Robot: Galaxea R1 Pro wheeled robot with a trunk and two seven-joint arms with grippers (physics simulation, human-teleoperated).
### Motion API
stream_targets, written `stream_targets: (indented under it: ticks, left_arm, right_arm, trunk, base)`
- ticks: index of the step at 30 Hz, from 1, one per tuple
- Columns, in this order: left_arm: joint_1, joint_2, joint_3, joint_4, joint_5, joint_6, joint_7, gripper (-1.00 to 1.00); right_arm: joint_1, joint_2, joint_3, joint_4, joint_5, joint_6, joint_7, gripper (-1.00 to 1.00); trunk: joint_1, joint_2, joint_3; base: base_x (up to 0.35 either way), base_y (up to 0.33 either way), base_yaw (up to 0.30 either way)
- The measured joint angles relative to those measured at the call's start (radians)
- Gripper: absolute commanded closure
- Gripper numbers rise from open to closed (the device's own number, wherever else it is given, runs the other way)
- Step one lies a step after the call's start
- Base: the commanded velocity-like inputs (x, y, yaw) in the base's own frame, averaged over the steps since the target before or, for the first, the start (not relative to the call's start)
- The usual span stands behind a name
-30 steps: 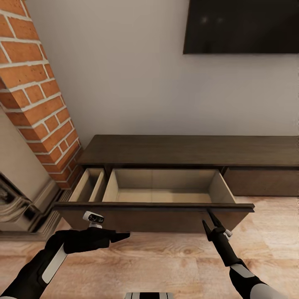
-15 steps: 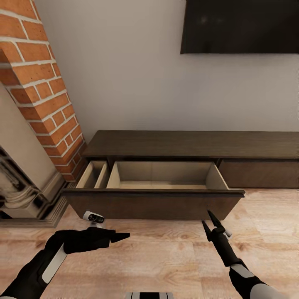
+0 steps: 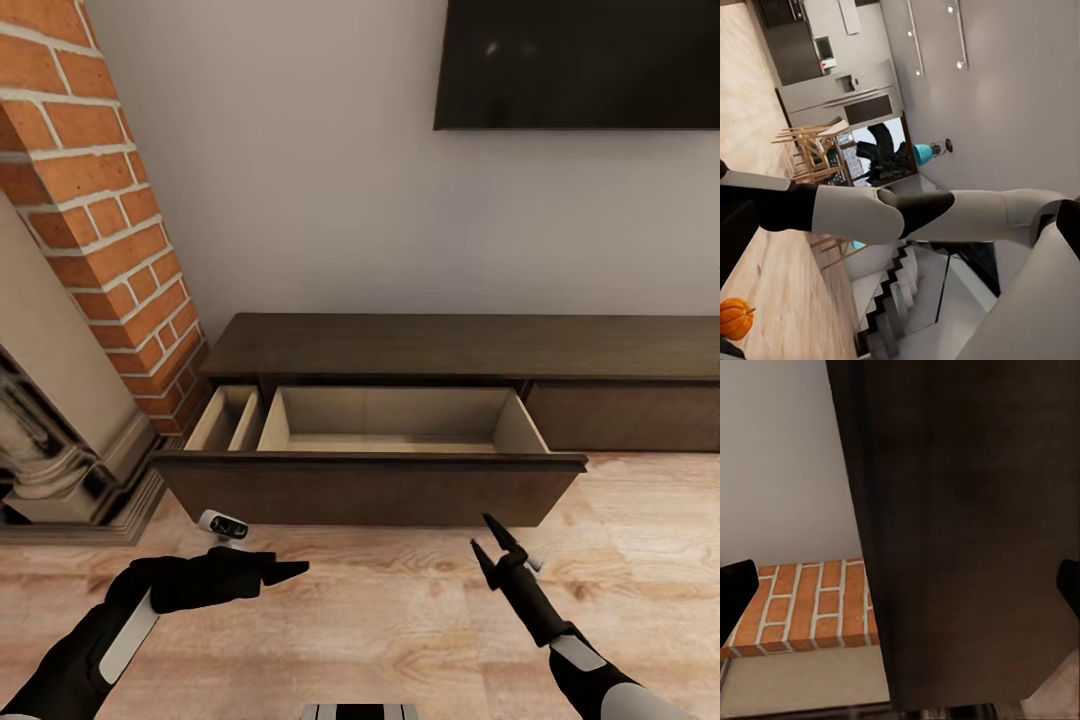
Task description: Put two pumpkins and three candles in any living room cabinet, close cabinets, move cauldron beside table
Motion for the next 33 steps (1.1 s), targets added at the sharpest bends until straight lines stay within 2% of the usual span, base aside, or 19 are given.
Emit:
stream_targets:
  ticks: [2,7,11,14,17,19,25,33]
  left_arm:
    - [0.0,-0.001,0.0,0.0,0.0,0.001,0.0,-1.0]
    - [0.0,-0.004,0.0,0.0,0.0,0.002,0.0,-1.0]
    - [0.0,0.002,0.003,0.0,0.001,0.004,0.0,-1.0]
    - [0.0,0.007,0.004,0.0,0.001,0.003,0.0,-1.0]
    - [0.0,0.007,0.004,0.0,0.0,0.003,0.0,-1.0]
    - [0.0,0.007,0.004,0.0,0.0,0.003,0.0,-1.0]
    - [0.0,0.007,0.004,0.0,0.0,0.003,0.0,-1.0]
    - [0.0,0.005,0.003,0.0,0.0,0.003,0.0,-1.0]
  right_arm:
    - [0.0,0.0,0.014,0.0,0.026,0.025,-0.015,-1.0]
    - [0.0,0.003,0.074,0.0,0.13,0.117,-0.06,-1.0]
    - [0.0,0.001,0.112,0.0,0.172,0.143,-0.06,-1.0]
    - [0.0,-0.001,0.14,0.0,0.187,0.19,-0.055,-1.0]
    - [0.0,-0.016,0.178,0.0,0.205,0.214,-0.04,-1.0]
    - [0.0,-0.025,0.19,0.005,0.21,0.218,-0.021,-1.0]
    - [0.0,-0.032,0.2,0.011,0.215,0.202,0.017,-1.0]
    - [0.0,-0.032,0.201,0.016,0.211,0.195,0.02,-1.0]
  trunk:
    - [0.0,0.0,0.004]
    - [-0.003,0.001,0.023]
    - [-0.005,0.002,0.039]
    - [-0.006,0.003,0.05]
    - [-0.007,0.004,0.062]
    - [-0.008,0.004,0.07]
    - [-0.011,0.006,0.093]
    - [-0.014,0.007,0.124]
  base:
    - [0.0,0.0,0.0]
    - [0.0,0.0,0.0]
    - [0.0,0.0,0.0]
    - [0.0,0.0,0.0]
    - [0.0,0.0,0.0]
    - [0.0,0.0,0.0]
    - [0.0,0.0,0.0]
    - [0.0,0.0,0.0]
